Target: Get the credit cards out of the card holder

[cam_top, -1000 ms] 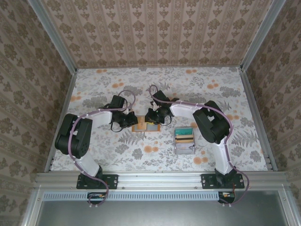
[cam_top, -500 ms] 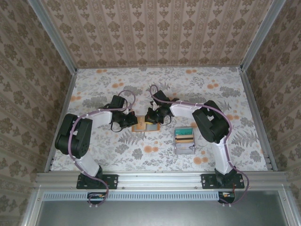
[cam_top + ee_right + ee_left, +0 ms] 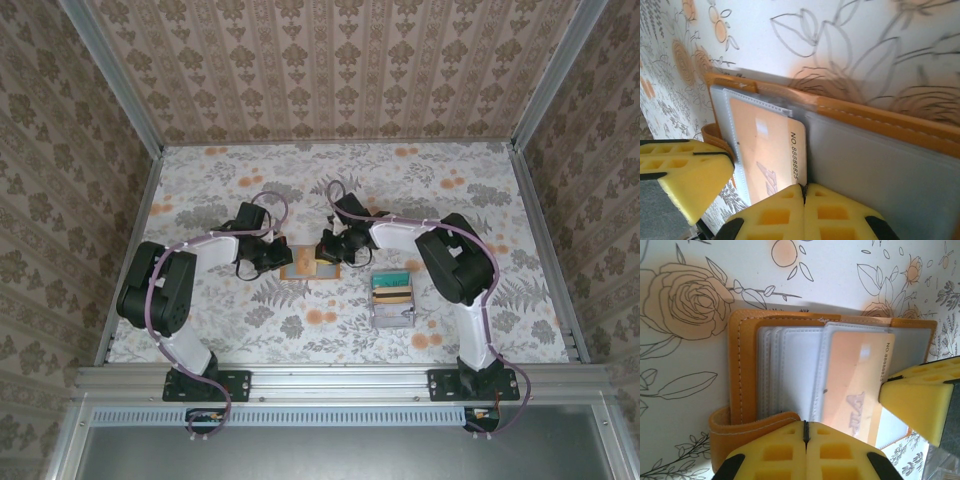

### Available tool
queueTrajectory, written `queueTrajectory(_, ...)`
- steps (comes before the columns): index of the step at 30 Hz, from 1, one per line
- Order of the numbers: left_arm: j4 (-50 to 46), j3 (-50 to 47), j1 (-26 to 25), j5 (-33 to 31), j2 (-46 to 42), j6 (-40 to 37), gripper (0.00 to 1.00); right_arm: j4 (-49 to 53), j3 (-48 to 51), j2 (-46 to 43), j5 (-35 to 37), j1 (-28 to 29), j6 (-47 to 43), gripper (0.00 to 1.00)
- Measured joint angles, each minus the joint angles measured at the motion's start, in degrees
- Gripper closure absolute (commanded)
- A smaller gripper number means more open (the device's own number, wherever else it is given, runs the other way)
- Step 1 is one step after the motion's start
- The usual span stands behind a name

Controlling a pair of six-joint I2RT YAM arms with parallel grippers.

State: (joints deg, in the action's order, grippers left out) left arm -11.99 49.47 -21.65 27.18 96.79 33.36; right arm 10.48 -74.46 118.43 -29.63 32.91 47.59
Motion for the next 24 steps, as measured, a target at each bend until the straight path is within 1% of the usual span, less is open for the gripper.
queueTrajectory(11,-0.02,0.0,0.02,0.0,0.0,0.02,1.0,2.69,2.36,-2.67,0.09,-2.4,-2.6,1.0)
queueTrajectory(24,-0.17,0.0,0.37,0.09,0.0,0.0,1.0,4.02,5.6,-6.49,0.87,-3.8,-2.86,1.0)
